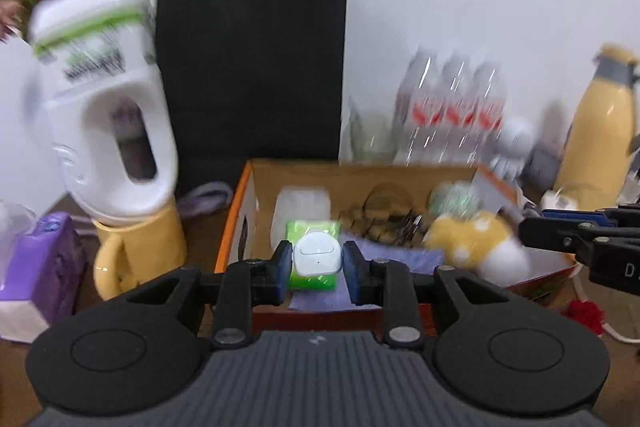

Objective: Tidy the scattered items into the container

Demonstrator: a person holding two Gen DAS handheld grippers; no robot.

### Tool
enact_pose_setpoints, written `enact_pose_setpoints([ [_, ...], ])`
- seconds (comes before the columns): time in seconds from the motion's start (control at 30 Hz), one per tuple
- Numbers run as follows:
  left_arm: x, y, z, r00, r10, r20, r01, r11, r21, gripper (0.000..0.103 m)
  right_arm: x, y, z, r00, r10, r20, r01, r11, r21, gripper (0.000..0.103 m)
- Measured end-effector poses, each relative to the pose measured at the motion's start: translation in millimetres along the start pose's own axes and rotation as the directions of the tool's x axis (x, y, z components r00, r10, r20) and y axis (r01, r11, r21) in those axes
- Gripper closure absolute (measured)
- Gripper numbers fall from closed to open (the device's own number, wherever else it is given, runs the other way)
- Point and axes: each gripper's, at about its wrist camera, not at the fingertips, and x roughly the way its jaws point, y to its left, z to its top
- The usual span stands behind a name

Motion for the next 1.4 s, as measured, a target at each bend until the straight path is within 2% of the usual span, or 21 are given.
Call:
enact_pose_setpoints([
  [0.07,22.5,5.9,8.4,0.996,0.012,-0.086,-0.011,1.000,0.006,0.075,23.9,-15.4,8.3,0.995,0.006,-0.096,-0.004,1.000,0.022,0.084],
  [0.13,42.7,13.6,15.5,0.985,0.001,-0.173,-0.002,1.000,-0.004,0.075,51.5,-26.9,14.3,0.977,0.010,-0.213,-0.001,0.999,0.045,0.084],
  [0.2,62.4,22.3,20.9,0.961,-0.044,-0.272,0.036,0.999,-0.036,0.075,73.8,-34.1,18.9,0.953,0.026,-0.301,-0.007,0.998,0.063,0.084],
  [0.23,70.2,25.4,23.1,0.948,-0.050,-0.313,0.035,0.998,-0.053,0.075,83.9,-36.4,20.5,0.938,0.040,-0.345,-0.016,0.997,0.071,0.084],
  [0.37,103.3,27.9,26.3,0.873,-0.075,-0.482,0.070,0.997,-0.029,0.075,121.8,-44.7,24.3,0.857,0.103,-0.505,-0.037,0.990,0.139,0.084],
  [0.43,110.1,25.9,30.0,0.863,-0.051,-0.503,0.055,0.998,-0.007,0.075,139.7,-44.2,23.3,0.804,0.095,-0.587,-0.017,0.990,0.138,0.084],
  [0.5,116.6,25.5,35.0,0.838,-0.061,-0.542,0.056,0.998,-0.026,0.075,154.0,-42.6,21.0,0.759,0.089,-0.645,-0.002,0.991,0.134,0.084],
  [0.57,122.6,24.9,37.7,0.810,-0.090,-0.579,0.076,0.996,-0.049,0.073,162.9,-42.1,20.0,0.733,0.078,-0.675,0.020,0.990,0.136,0.082],
  [0.63,122.9,23.2,41.6,0.801,-0.083,-0.593,0.067,0.997,-0.049,0.068,163.4,-39.7,22.1,0.727,0.069,-0.683,0.034,0.990,0.137,0.078],
  [0.7,117.3,21.2,47.7,0.798,-0.082,-0.597,0.073,0.997,-0.040,0.064,156.4,-39.4,29.5,0.738,0.079,-0.671,0.033,0.988,0.152,0.067],
  [0.73,115.7,20.1,52.7,0.794,-0.080,-0.602,0.073,0.997,-0.037,0.056,151.8,-39.3,34.1,0.743,0.075,-0.665,0.033,0.988,0.149,0.065],
  [0.77,113.7,18.3,58.7,0.791,-0.077,-0.607,0.074,0.997,-0.030,0.039,146.4,-39.0,39.8,0.748,0.069,-0.660,0.037,0.989,0.144,0.060],
  [0.8,110.9,15.8,65.3,0.792,-0.061,-0.608,0.068,0.998,-0.010,0.028,139.7,-39.1,47.5,0.754,0.059,-0.654,0.043,0.989,0.138,0.054],
  [0.83,107.3,14.2,72.1,0.798,-0.043,-0.601,0.057,0.998,0.005,0.012,136.3,-44.4,54.5,0.761,0.052,-0.647,0.048,0.989,0.136,0.052],
  [0.87,101.6,13.7,78.4,0.806,-0.031,-0.590,0.048,0.999,0.013,0.008,130.4,-46.1,62.1,0.770,0.040,-0.636,0.059,0.989,0.134,0.047],
  [0.97,86.3,14.0,98.2,0.811,-0.010,-0.585,0.022,1.000,0.014,0.007,112.8,-53.0,85.5,0.787,0.016,-0.617,0.084,0.987,0.134,0.038],
  [1.03,70.6,13.2,110.9,0.836,-0.001,-0.549,0.013,1.000,0.018,0.003,99.4,-56.0,99.0,0.797,0.013,-0.604,0.091,0.986,0.141,0.034],
  [1.1,54.2,13.7,118.1,0.867,0.017,-0.498,-0.011,1.000,0.015,0.002,84.3,-55.0,109.7,0.826,0.015,-0.563,0.083,0.985,0.148,0.027],
  [1.2,39.4,10.8,117.7,0.892,0.031,-0.452,-0.032,0.999,0.004,0.001,65.1,-51.4,115.6,0.862,0.025,-0.506,0.068,0.984,0.165,0.026],
  [1.33,28.1,1.0,107.5,0.909,0.043,-0.415,-0.040,0.999,0.016,0.001,52.8,-43.1,108.4,0.876,0.018,-0.483,0.063,0.987,0.151,0.026],
  [1.4,20.0,-1.3,103.6,0.926,0.044,-0.374,-0.044,0.999,0.009,0.001,47.0,-39.0,104.9,0.886,0.009,-0.463,0.065,0.988,0.143,0.026],
])
